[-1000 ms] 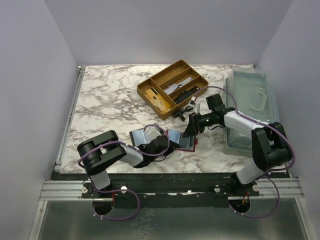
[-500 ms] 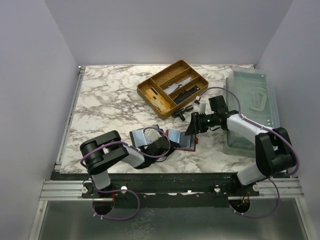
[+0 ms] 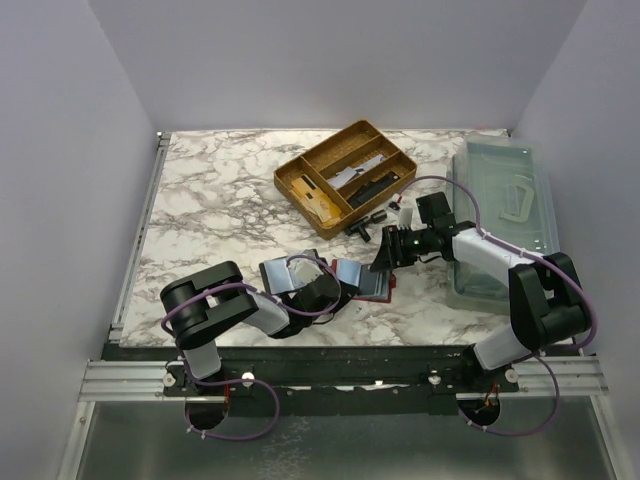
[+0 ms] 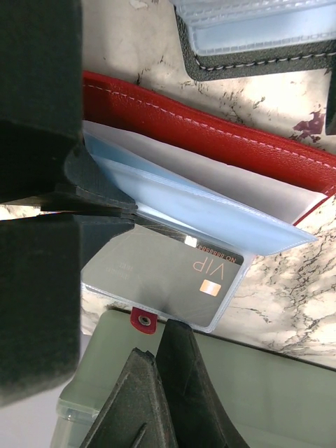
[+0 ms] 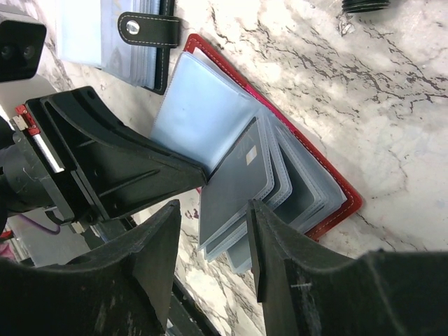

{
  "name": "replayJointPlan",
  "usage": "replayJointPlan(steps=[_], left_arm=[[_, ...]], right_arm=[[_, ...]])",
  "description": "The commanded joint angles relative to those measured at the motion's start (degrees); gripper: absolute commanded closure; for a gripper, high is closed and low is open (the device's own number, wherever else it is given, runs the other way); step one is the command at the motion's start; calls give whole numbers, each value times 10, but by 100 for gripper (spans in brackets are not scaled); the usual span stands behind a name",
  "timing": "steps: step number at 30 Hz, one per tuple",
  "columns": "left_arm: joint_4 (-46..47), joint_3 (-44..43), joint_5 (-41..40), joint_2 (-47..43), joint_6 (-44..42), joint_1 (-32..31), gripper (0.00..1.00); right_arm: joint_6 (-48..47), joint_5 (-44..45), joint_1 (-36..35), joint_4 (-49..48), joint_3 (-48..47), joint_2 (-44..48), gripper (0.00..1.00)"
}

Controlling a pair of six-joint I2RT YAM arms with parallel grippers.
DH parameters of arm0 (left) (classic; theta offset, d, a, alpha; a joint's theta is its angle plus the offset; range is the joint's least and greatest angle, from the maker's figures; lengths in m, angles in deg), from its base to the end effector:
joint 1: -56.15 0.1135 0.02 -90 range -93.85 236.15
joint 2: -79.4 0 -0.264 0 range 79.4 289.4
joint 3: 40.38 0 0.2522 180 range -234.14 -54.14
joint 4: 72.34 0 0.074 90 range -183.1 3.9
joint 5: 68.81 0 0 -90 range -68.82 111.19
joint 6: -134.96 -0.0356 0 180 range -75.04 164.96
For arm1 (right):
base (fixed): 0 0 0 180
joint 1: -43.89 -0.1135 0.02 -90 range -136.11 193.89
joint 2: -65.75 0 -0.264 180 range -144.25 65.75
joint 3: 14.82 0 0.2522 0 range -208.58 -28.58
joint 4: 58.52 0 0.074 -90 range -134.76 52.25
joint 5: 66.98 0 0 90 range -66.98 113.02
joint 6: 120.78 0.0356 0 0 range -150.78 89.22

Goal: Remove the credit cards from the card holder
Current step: Remove the credit card from the card holder.

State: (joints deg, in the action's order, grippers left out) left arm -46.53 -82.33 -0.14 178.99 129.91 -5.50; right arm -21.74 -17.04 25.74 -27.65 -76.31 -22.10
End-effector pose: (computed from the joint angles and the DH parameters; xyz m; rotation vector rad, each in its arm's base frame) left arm 0.1491 -0.2491 0.1043 -0.6969 2.1930 -1.0955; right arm 0.2693 0.1124 0.1802 -0.4743 2.5168 1.0784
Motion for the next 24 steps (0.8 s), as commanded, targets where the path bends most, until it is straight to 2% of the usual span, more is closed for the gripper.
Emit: replayJointPlan(steps=[1,10,24], left_arm=[[-80,12,-19,29,1,-3,96],[-79,17,-21,26,6,-3,96],[-71,12,-11,37,8,-3,96]], right_arm=[[1,23,1,-3,11,1,50],[-6,15,1,2,16,11,46],[2,-24,2,-5,24,1,45]])
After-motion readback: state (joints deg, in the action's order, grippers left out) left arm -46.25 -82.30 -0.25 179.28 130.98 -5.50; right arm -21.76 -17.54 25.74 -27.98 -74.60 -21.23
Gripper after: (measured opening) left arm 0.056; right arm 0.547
